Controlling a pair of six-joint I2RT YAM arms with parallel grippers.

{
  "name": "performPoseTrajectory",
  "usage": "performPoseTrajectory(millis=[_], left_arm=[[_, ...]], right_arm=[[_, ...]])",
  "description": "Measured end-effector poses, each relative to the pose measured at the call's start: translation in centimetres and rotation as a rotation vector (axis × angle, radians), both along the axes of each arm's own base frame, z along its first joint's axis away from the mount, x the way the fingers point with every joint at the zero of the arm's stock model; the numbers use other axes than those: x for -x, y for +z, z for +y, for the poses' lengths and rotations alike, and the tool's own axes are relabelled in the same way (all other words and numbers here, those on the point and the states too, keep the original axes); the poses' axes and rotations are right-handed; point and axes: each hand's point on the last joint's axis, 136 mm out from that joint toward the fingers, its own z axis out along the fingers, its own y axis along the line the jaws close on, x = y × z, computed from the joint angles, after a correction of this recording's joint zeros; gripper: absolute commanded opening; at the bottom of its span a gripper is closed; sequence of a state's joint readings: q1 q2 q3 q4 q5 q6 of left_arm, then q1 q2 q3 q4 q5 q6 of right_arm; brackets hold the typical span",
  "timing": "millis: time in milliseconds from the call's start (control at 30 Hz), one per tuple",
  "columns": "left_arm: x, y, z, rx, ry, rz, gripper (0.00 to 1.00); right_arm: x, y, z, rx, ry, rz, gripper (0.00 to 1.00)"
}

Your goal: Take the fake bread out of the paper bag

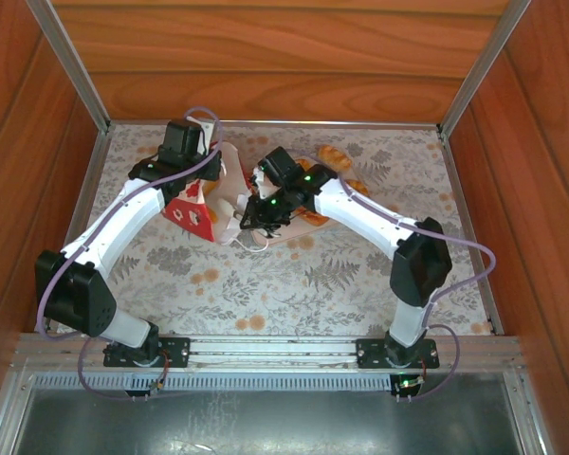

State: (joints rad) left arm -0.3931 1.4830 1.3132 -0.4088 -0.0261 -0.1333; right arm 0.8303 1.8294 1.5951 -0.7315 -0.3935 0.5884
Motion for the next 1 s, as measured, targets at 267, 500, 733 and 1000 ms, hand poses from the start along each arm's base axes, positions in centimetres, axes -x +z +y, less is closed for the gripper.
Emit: performPoseTrajectory(millis=[267, 500, 733, 1000], left_arm=[[1.1, -0.6, -1.3, -0.003, -0.101, 0.033, 0.0], [2.2, -1.3, -2.0, -0.009, -0.171, 0.071, 0.0], [3.1, -1.9, -2.4, -0.01, -0.211, 0.107, 0.0], [3.4, -2.0, -2.8, 0.007, -0.238, 0.119, 0.0]], right_arm=[[-1.7, -1.4, -0.1, 0.061, -0.063, -0.062, 0.31], [-2.4, -1.9, 0.3, 0.038, -0.075, -0.109, 0.32], [-1.2, -3.0, 1.6, -0.01, -0.041, -0.1, 0.36], [-0.2, -2.2, 3.4, -0.073, 0.007, -0.115, 0.37]])
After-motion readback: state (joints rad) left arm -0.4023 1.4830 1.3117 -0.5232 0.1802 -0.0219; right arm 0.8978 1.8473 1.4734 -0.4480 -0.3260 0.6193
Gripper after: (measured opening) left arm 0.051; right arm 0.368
